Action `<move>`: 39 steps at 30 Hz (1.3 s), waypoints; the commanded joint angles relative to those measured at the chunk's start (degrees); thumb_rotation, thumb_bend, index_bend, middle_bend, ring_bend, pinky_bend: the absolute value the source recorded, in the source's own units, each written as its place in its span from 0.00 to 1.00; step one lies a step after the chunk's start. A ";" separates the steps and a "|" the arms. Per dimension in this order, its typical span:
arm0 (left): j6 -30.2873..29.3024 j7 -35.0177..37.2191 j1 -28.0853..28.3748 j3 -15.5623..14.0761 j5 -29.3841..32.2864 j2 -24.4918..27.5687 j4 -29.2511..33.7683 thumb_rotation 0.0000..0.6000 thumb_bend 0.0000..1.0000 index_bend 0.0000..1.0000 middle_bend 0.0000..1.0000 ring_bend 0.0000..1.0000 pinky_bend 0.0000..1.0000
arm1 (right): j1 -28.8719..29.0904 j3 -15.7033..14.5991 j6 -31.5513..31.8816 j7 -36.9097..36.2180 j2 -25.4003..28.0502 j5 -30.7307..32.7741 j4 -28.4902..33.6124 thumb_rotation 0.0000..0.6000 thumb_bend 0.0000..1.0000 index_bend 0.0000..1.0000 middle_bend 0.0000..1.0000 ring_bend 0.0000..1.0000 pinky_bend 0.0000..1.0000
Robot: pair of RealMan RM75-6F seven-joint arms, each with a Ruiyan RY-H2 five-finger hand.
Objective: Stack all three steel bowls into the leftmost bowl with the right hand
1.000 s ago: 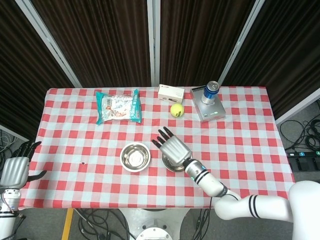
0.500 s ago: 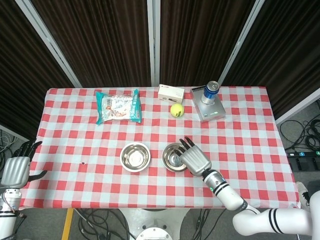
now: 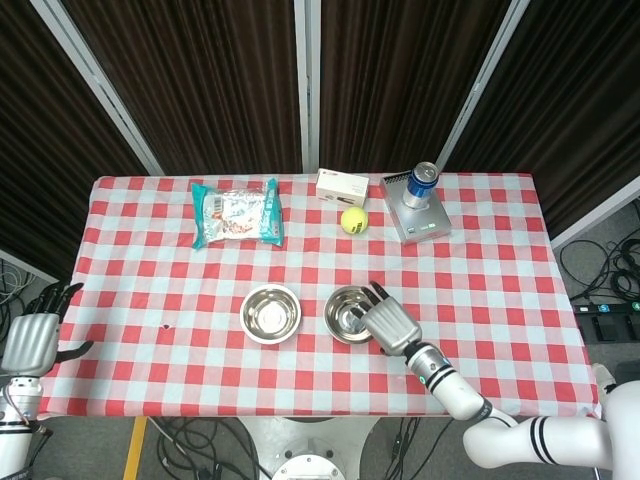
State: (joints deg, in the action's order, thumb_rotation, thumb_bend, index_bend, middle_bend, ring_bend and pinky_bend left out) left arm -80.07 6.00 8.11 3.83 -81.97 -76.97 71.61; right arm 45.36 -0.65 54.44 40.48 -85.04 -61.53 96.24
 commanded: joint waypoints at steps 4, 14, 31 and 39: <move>0.01 -0.02 -0.04 0.00 0.11 -0.11 -0.34 1.00 0.08 0.19 0.19 0.15 0.26 | -0.14 -0.22 -0.75 -0.93 -1.18 -0.73 -1.87 1.00 0.01 0.28 0.30 0.07 0.00; 1.00 -1.21 -0.09 0.12 1.33 -0.54 -0.79 1.00 0.08 0.19 0.19 0.15 0.26 | 0.64 0.99 -2.27 -2.68 -4.34 -1.66 -7.31 1.00 0.05 0.32 0.34 0.11 0.00; 1.44 -1.07 0.02 0.19 1.56 -1.04 -2.12 1.00 0.08 0.19 0.19 0.15 0.26 | 1.31 2.13 -3.76 -4.40 -9.36 -2.75 -13.92 1.00 0.13 0.41 0.41 0.17 0.00; 1.44 -0.54 -0.05 0.21 1.55 -1.04 -2.30 1.00 0.08 0.19 0.19 0.15 0.25 | 0.75 2.50 -2.40 -4.09 -10.27 -3.23 -14.43 1.00 0.27 0.52 0.47 0.21 0.01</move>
State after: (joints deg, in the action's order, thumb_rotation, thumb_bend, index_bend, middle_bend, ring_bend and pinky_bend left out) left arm -78.63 5.46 8.06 4.04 -80.43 -78.01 69.31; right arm 46.14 1.80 51.99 36.35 -95.26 -64.73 81.84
